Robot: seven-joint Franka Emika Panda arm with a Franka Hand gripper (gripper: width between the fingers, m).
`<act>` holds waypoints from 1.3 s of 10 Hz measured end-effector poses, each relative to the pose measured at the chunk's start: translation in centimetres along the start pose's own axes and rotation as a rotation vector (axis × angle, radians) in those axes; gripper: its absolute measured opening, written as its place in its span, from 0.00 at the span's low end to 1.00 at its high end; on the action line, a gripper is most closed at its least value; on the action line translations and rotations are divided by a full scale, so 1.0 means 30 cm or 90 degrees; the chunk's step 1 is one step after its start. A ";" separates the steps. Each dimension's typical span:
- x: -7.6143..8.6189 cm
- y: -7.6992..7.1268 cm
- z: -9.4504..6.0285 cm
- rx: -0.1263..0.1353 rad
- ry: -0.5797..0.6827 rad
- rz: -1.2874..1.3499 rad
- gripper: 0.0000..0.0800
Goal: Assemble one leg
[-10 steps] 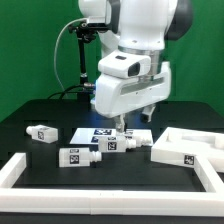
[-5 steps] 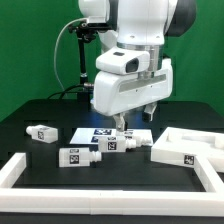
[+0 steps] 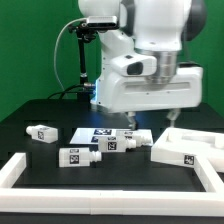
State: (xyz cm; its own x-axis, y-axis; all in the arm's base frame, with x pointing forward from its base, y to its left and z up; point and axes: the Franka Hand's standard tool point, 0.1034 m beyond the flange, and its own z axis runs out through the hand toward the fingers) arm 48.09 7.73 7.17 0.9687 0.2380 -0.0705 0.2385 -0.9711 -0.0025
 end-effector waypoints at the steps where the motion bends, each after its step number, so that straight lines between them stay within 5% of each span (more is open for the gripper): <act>1: -0.002 0.010 0.000 0.000 0.000 -0.010 0.81; 5: -0.004 0.004 0.004 0.000 0.000 -0.011 0.81; 7: -0.085 -0.062 0.063 0.004 -0.005 0.111 0.81; 10: -0.099 -0.108 0.171 0.019 -0.014 0.179 0.81; 13: -0.110 -0.129 0.208 0.020 -0.016 0.165 0.81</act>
Offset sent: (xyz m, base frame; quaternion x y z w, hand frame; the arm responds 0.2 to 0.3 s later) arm 0.0000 0.0000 0.0000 0.0000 0.0000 0.0000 1.0000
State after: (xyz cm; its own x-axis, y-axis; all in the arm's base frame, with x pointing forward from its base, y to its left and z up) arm 43.54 10.61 1.18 0.9950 -0.0195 -0.0983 -0.0207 -0.9997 -0.0117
